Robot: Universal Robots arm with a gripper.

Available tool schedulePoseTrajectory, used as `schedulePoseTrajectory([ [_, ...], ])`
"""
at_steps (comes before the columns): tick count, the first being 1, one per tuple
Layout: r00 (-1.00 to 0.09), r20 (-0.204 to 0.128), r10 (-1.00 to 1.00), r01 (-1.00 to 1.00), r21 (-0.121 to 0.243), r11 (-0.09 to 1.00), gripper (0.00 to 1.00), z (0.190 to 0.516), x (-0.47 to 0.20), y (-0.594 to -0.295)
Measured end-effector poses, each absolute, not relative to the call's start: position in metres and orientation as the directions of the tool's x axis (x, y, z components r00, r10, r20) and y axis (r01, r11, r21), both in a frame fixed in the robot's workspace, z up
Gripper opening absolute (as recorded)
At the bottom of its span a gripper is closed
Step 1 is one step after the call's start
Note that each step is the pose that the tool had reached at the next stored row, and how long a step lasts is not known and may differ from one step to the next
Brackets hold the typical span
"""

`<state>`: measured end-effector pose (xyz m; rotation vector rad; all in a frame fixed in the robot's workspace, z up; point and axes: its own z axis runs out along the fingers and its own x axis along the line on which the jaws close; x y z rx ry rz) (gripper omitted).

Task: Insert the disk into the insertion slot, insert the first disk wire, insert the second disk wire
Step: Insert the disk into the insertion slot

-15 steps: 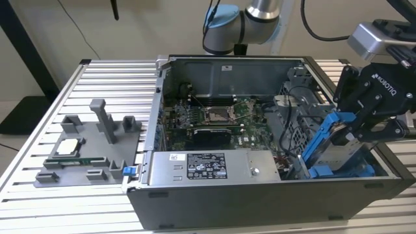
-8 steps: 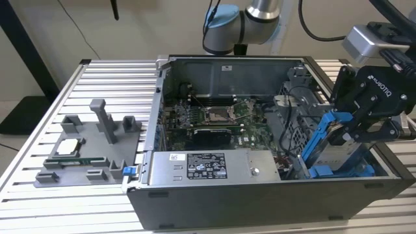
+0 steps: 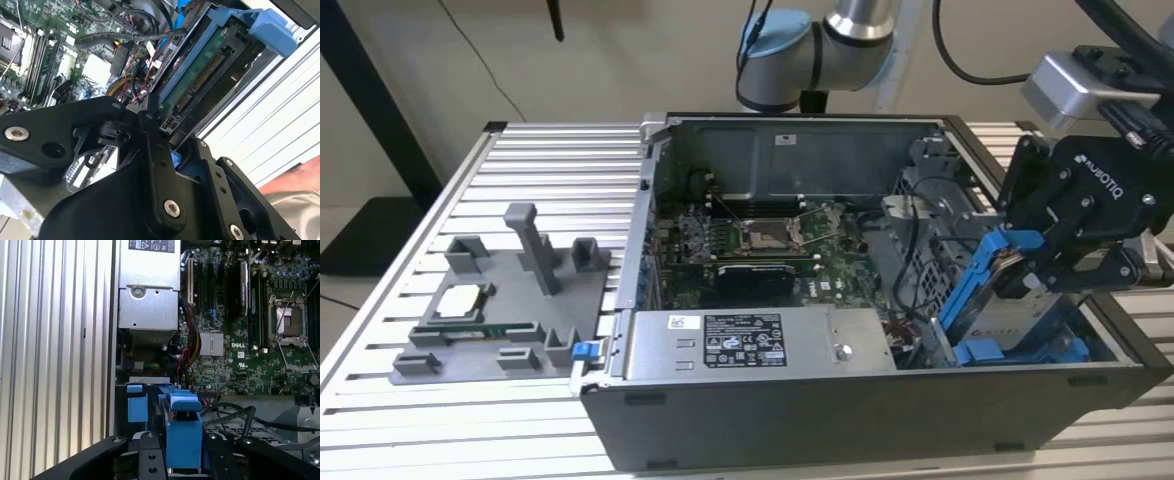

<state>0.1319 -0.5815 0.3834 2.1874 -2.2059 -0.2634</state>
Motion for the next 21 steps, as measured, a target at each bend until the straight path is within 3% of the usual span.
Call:
schedulePoseTrajectory([
  [7, -0.015, -0.102, -0.995, -0.991, 0.136, 0.001, 0.00, 0.386, 0.132, -0.581],
  [8, -0.015, -0.102, -0.995, -0.991, 0.136, 0.001, 1.00, 0.388, 0.132, -0.581],
  [15, -0.015, -0.102, -0.995, -0.991, 0.135, 0.001, 1.00, 0.396, 0.132, -0.581],
  [21, -0.010, -0.115, -0.993, -0.997, 0.082, 0.000, 1.00, 0.396, 0.131, -0.576],
])
